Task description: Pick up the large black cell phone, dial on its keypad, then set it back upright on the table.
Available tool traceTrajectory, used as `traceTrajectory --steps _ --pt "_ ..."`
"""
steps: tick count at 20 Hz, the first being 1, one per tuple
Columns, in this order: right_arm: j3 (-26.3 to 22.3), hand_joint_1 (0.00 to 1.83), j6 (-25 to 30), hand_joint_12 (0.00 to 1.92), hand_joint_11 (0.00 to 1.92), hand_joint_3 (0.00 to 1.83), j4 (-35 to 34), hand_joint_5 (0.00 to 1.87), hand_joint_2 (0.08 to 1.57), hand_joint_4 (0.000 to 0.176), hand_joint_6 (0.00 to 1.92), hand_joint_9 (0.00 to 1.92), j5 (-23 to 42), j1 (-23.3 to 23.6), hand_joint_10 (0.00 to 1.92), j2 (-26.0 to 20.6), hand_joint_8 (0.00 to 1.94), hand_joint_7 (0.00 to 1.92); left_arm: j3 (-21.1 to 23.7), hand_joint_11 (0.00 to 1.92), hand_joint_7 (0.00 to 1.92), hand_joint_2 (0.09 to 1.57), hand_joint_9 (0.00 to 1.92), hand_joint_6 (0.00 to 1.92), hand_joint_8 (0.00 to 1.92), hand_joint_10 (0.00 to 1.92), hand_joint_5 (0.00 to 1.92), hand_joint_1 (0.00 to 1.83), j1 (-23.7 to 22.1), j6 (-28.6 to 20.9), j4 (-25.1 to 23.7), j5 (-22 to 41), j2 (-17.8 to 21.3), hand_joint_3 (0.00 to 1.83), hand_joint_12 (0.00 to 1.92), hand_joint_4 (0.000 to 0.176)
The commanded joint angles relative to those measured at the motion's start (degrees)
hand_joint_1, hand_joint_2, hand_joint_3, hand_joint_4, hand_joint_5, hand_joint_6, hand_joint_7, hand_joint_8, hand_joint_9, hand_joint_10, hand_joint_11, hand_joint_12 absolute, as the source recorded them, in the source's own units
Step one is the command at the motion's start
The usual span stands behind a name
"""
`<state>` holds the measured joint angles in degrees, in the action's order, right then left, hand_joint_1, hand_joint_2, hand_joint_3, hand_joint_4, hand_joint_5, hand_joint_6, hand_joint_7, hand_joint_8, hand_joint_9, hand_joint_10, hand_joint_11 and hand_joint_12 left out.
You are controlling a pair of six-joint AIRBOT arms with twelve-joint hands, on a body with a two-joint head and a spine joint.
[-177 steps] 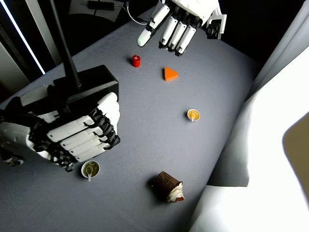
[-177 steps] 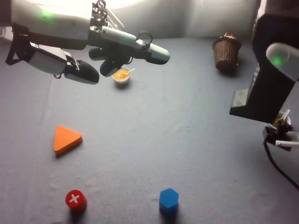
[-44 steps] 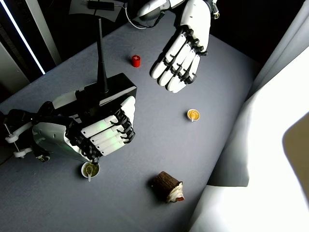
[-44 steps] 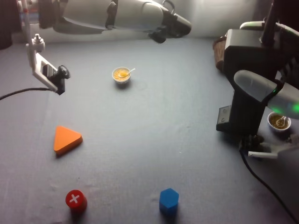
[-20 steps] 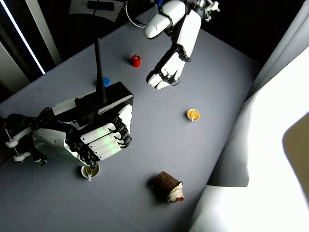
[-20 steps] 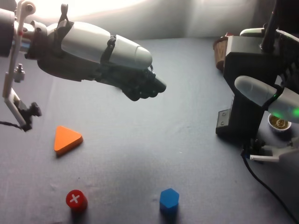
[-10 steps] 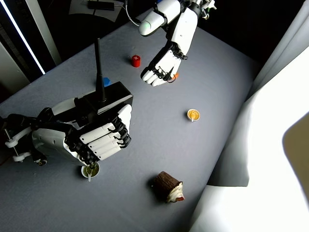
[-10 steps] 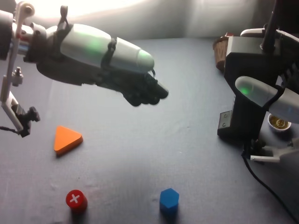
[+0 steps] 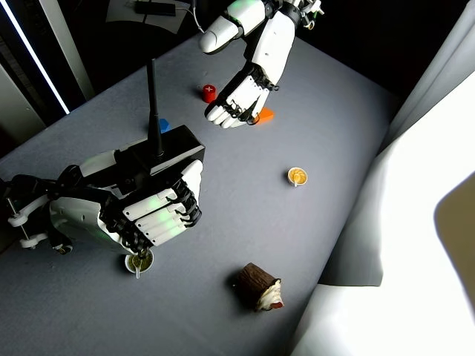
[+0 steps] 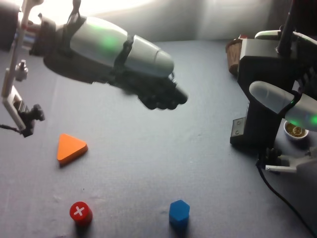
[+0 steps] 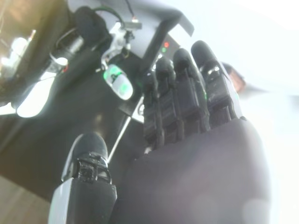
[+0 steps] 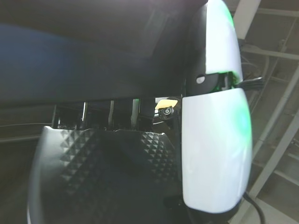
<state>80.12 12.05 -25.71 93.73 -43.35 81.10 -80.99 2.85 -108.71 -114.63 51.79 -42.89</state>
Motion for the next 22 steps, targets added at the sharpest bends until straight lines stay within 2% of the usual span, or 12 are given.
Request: traceTrajectory --steps 1,9,10,11,12,16,17,18,19,20,21,22 --pt "0.34 1.37 1.16 1.18 0.92 0.00 1.05 0.98 1.16 0.000 0.78 0.86 7.38 -0.20 1.38 -0.39 1.28 0.78 0.24 0.00 0.39 1.23 0.31 0.00 0.00 0.00 0.39 0.00 -1.45 -0.82 3.50 0.44 0.02 0.00 0.74 0.021" --pt "0.36 1.37 1.16 1.16 0.91 0.00 1.08 0.95 1.16 0.000 0.82 0.87 7.38 -0.28 1.36 -0.39 1.29 0.78 0.46 0.00 0.42 1.23 0.33 0.01 0.01 0.01 0.42 0.00 -2.42 -2.01 2.35 0.95 -0.42 0.00 0.74 0.023" --pt "0.35 1.46 1.16 1.48 0.86 0.00 1.08 0.98 1.12 0.000 0.84 0.88 7.38 -0.29 1.18 -0.39 1.09 0.83 0.32 0.00 0.41 1.23 0.32 0.00 0.00 0.00 0.42 0.00 -2.69 -2.28 2.33 1.04 -0.42 0.00 0.74 0.022" --pt "0.34 1.48 1.16 1.56 0.84 0.00 1.08 0.94 1.13 0.000 0.92 0.86 7.38 -0.31 1.18 -0.39 1.04 0.84 0.16 0.00 0.41 1.23 0.31 0.00 0.00 0.00 0.43 0.00 -2.85 -2.44 2.29 1.11 -0.46 0.00 0.73 0.023" --pt "0.32 1.39 1.16 1.31 0.76 0.00 1.08 0.88 1.15 0.000 1.05 0.86 7.38 -0.36 1.31 -0.39 1.10 0.84 0.05 0.00 0.41 1.23 0.32 0.00 0.00 0.00 0.43 0.00 -2.96 -2.46 2.23 1.12 -0.50 0.00 0.71 0.021" --pt "0.21 1.34 1.07 1.18 0.73 0.00 1.08 0.71 1.18 0.000 1.22 0.89 7.38 -0.54 1.36 -0.40 1.19 0.83 -0.04 0.00 0.39 1.23 0.31 0.00 0.00 0.00 0.42 0.00 -3.01 -2.53 2.02 1.16 -0.55 0.00 0.75 0.021" --pt "0.22 1.22 1.06 1.18 0.70 0.00 1.08 0.70 1.21 0.000 1.29 0.78 7.38 -0.54 0.91 -0.40 1.26 0.86 0.01 0.00 0.39 1.23 0.31 0.00 0.00 0.00 0.42 0.01 -3.01 -2.53 2.02 1.17 -0.55 0.00 0.75 0.023" --pt "0.22 1.22 1.02 1.18 0.70 0.00 1.08 0.70 1.21 0.000 1.29 0.78 7.38 -0.54 0.91 -0.40 1.26 0.86 0.01 0.00 0.39 1.23 0.31 0.00 0.00 0.00 0.42 0.01 -3.01 -2.53 2.01 1.17 -0.55 0.00 0.75 0.023" --pt "0.22 1.21 0.99 1.19 0.63 0.00 1.08 0.63 1.19 0.000 0.58 0.77 7.38 -0.54 0.59 -0.40 0.68 0.70 0.02 0.00 0.39 1.23 0.30 0.00 0.00 0.00 0.39 0.00 -3.02 -2.53 2.01 1.17 -0.55 0.00 0.74 0.024" --pt "0.24 1.20 0.95 1.18 0.59 0.00 1.08 0.69 1.18 0.000 0.22 0.74 7.38 -0.54 0.49 -0.40 0.32 0.73 0.00 0.00 0.39 1.23 0.31 0.00 0.00 0.00 0.39 0.01 -3.06 -2.53 1.99 1.17 -0.54 0.00 0.74 0.023" --pt "0.25 1.18 0.92 1.16 0.55 0.00 1.08 0.70 1.19 0.000 0.07 0.72 7.38 -0.54 0.40 -0.40 0.14 0.74 0.00 0.00 0.40 1.23 0.32 0.01 0.00 0.01 0.42 0.02 -3.12 -2.53 1.96 1.17 -0.54 0.00 0.76 0.017" --pt "0.26 1.18 0.90 1.16 0.55 0.00 1.08 0.70 1.19 0.000 0.07 0.72 7.38 -0.54 0.40 -0.40 0.14 0.74 -0.03 0.00 0.40 1.23 0.32 0.01 0.00 0.01 0.42 0.02 -3.13 -2.61 1.96 1.19 -0.54 0.00 0.76 0.017"
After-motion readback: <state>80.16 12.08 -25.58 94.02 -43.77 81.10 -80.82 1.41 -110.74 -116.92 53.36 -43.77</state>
